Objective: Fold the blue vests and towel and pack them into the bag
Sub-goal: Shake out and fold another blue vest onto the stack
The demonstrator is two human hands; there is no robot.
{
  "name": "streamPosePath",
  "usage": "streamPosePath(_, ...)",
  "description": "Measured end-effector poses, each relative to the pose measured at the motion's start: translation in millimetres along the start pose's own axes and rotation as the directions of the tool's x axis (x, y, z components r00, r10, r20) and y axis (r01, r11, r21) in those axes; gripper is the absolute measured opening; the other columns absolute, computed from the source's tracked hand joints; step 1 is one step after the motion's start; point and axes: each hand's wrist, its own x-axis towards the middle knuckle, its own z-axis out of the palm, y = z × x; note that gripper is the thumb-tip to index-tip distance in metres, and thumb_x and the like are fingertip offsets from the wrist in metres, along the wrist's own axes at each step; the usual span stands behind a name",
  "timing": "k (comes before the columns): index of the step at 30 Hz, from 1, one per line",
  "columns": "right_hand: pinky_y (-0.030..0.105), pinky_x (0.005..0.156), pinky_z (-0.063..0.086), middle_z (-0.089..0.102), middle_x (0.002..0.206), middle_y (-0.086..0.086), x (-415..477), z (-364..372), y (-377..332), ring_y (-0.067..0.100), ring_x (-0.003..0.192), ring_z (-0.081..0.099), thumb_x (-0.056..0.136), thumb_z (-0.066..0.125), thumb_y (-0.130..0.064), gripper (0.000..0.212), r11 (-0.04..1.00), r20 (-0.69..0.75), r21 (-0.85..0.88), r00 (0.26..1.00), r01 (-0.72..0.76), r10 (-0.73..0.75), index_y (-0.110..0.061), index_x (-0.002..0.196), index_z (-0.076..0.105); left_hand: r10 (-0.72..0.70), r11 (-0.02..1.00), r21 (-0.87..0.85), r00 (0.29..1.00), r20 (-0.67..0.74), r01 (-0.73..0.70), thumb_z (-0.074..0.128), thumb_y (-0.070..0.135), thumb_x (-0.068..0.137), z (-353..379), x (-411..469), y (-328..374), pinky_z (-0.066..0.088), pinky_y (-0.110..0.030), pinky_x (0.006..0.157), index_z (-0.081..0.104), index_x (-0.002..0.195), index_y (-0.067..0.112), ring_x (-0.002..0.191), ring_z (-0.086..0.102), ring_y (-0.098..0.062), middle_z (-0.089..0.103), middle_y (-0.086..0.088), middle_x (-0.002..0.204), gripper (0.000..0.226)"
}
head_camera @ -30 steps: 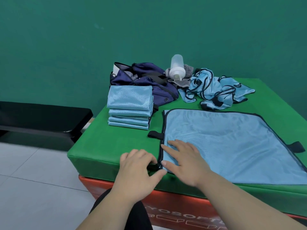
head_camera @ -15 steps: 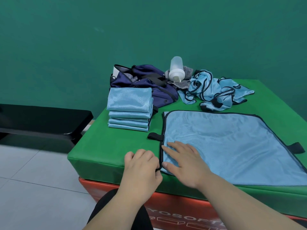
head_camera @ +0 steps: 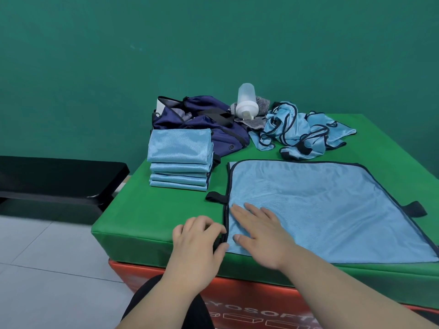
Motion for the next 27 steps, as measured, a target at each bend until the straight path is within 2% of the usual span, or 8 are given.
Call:
streamPosePath(5, 0.035, 0.124, 0.000, 0.018, 0.162, -0.020, 3.1, -7.6, 5.8, 0.006, 0.152, 0.001, 0.085, 0.055, -0.043, 0.068, 0.930, 0.058, 0.359, 0.997, -0.071, 0.054, -0.045, 0.150, 0.033, 0.061, 0.998, 0.029, 0.997, 0.043, -0.062, 0.079, 0.029, 0.078, 1.7, -1.5, -1.6, 0.033, -0.038, 0.088, 0.072, 0.098, 0.042, 0.108, 0.047, -0.015, 0.056, 0.010, 0.109, 0.024)
streamPosePath(7, 0.034, 0.120, 0.017, 0.029, 0.159, -0.016, -0.7, -18.2, 6.2, 0.009, 0.150, 0.015, 0.073, 0.059, -0.042, 0.067, 0.740, 0.107, 0.650, 0.985, -0.173, 0.137, -0.046, 0.139, 0.051, 0.050, 0.998, 0.045, 0.998, 0.028, -0.051, 0.076, 0.030, 0.078, 0.9, -2.7, -2.5, 0.033, -0.039, 0.089, 0.073, 0.096, 0.042, 0.109, 0.047, -0.014, 0.057, 0.010, 0.109, 0.021)
streamPosePath(9, 0.023, 0.107, 0.033, 0.044, 0.151, -0.010, -5.0, -28.0, 8.2, 0.010, 0.144, 0.034, 0.079, 0.063, -0.024, 0.048, 0.561, 0.081, 0.810, 0.980, -0.172, 0.184, -0.036, 0.126, 0.065, 0.028, 0.999, 0.033, 1.000, 0.000, -0.028, 0.067, 0.035, 0.080, 0.2, -3.5, -2.3, 0.030, -0.037, 0.088, 0.074, 0.094, 0.042, 0.108, 0.045, -0.012, 0.058, 0.011, 0.108, 0.017)
streamPosePath(11, 0.026, 0.111, 0.032, 0.041, 0.154, -0.008, -13.7, -33.4, 11.9, 0.009, 0.147, 0.030, 0.090, 0.062, -0.014, 0.038, 0.617, 0.002, 0.776, 0.979, -0.129, 0.203, -0.041, 0.116, 0.067, 0.009, 1.000, 0.026, 1.000, -0.010, -0.009, 0.058, 0.039, 0.082, -1.1, -3.6, -1.1, 0.030, -0.036, 0.087, 0.074, 0.092, 0.043, 0.108, 0.046, -0.012, 0.058, 0.012, 0.108, 0.019)
streamPosePath(14, 0.034, 0.122, 0.019, 0.033, 0.156, -0.014, -33.6, -35.8, 21.6, 0.002, 0.149, 0.017, 0.094, 0.061, -0.020, 0.035, 0.757, -0.055, 0.644, 0.981, -0.106, 0.184, -0.050, 0.112, 0.063, 0.044, 0.998, 0.054, 0.999, -0.017, -0.043, 0.054, 0.038, 0.081, -2.7, -3.2, 0.8, 0.028, -0.037, 0.089, 0.074, 0.089, 0.040, 0.110, 0.047, -0.015, 0.059, 0.009, 0.109, 0.022)
streamPosePath(18, 0.017, 0.114, 0.024, 0.048, 0.127, -0.033, -74.1, -48.3, 48.6, -0.014, 0.137, 0.024, 0.096, 0.060, -0.020, 0.028, 0.882, -0.136, 0.465, 0.977, -0.080, 0.161, -0.033, 0.120, 0.067, 0.136, 0.987, 0.098, 0.990, -0.042, -0.131, 0.063, 0.035, 0.078, -9.0, -6.1, 7.8, 0.029, -0.043, 0.095, 0.074, 0.093, 0.034, 0.116, 0.049, -0.022, 0.060, 0.004, 0.115, 0.019)
streamPosePath(22, 0.003, 0.102, 0.019, 0.053, 0.122, -0.025, -126.3, -70.7, 91.3, -0.010, 0.131, 0.029, 0.092, 0.065, -0.022, 0.031, 0.957, -0.203, 0.241, 0.955, -0.164, 0.215, -0.028, 0.122, 0.066, 0.293, 0.948, 0.131, 0.956, -0.013, -0.289, 0.083, 0.037, 0.072, -11.1, -11.6, 15.6, 0.030, -0.046, 0.096, 0.073, 0.097, 0.032, 0.121, 0.048, -0.022, 0.062, 0.006, 0.122, 0.028)
streamPosePath(27, 0.033, 0.108, 0.040, 0.067, 0.114, -0.010, -183.7, -92.1, 143.9, 0.013, 0.122, 0.053, 0.078, 0.070, -0.031, 0.035, 0.956, -0.223, 0.063, 0.929, -0.288, 0.295, -0.025, 0.113, 0.072, 0.341, 0.915, 0.200, 0.937, 0.082, -0.351, 0.094, 0.046, 0.054, -11.9, -4.5, 20.8, 0.033, -0.043, 0.089, 0.075, 0.097, 0.032, 0.113, 0.052, -0.015, 0.069, 0.015, 0.107, 0.050)
